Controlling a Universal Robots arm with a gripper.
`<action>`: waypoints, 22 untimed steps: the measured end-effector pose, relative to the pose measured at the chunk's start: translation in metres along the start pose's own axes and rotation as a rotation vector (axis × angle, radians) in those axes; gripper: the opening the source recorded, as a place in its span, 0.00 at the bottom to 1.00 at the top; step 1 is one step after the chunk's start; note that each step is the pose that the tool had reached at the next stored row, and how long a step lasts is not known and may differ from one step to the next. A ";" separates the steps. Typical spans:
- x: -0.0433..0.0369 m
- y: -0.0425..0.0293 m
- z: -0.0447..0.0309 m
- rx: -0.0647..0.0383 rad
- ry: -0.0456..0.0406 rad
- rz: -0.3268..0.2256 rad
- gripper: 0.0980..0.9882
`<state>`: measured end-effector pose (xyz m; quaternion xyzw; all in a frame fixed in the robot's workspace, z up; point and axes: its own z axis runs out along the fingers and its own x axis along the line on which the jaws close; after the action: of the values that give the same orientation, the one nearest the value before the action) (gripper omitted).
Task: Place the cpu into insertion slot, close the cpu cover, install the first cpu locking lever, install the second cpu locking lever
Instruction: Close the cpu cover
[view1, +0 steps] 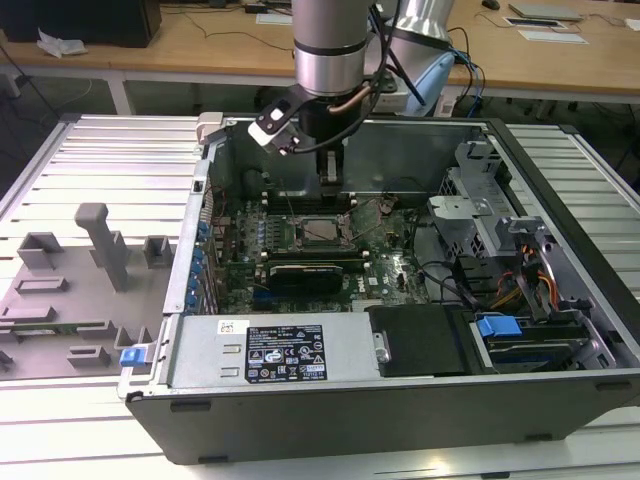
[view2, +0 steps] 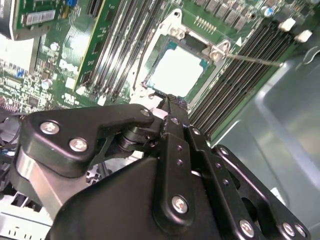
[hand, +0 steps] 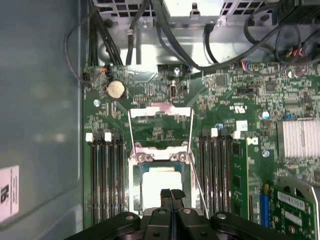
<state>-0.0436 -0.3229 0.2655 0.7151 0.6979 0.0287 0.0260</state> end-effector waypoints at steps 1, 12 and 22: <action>-0.0001 0.0030 0.0002 0.000 0.0000 0.000 0.01; -0.0003 0.0457 0.0035 0.002 -0.0002 0.000 0.01; -0.0001 0.0964 0.0119 0.008 0.0000 0.000 0.01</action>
<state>0.0534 -0.3253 0.2611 0.7153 0.6980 0.0258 0.0231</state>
